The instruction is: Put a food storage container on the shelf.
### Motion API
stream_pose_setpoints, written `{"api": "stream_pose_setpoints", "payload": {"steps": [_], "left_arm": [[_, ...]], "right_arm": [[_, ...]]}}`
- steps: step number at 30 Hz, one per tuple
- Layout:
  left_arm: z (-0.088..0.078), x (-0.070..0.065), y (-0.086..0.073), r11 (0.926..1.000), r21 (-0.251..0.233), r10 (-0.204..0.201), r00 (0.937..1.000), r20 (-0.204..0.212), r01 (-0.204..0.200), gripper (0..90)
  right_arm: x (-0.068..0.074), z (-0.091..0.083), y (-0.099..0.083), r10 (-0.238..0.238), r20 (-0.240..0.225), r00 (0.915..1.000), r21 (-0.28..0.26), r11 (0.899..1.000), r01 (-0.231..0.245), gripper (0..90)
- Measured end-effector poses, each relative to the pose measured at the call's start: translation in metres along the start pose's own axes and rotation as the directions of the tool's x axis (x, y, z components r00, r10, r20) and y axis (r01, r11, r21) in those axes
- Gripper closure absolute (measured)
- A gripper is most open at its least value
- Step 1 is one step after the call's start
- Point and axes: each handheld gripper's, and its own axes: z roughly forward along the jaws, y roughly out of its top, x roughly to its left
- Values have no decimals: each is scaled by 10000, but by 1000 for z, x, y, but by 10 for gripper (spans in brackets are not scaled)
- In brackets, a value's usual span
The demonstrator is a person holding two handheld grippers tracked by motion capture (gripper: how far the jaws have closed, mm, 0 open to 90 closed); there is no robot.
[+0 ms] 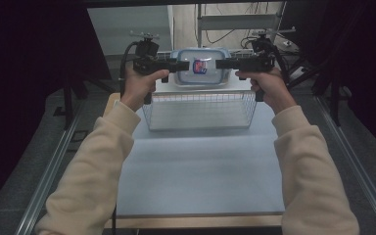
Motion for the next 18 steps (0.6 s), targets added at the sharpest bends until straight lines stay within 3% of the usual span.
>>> {"api": "stream_pose_setpoints", "payload": {"steps": [5, 11, 18], "left_arm": [[5, 14, 18, 10000, -10, -66, 10000, 8, 66, 491], [18, 30, 34, 9997, 78, -220, 9998, -24, 220, 490], [35, 46, 38, 9970, 236, -735, 9973, 6, 734, 498]], "right_arm": [[-13, 10, 24, 57, 25, 10000, 97, 9999, -57, 539], [-28, 18, 39, 299, 100, 9995, 221, 9993, -301, 532], [-48, 32, 51, 629, 463, 9969, 534, 9964, -653, 529]]}}
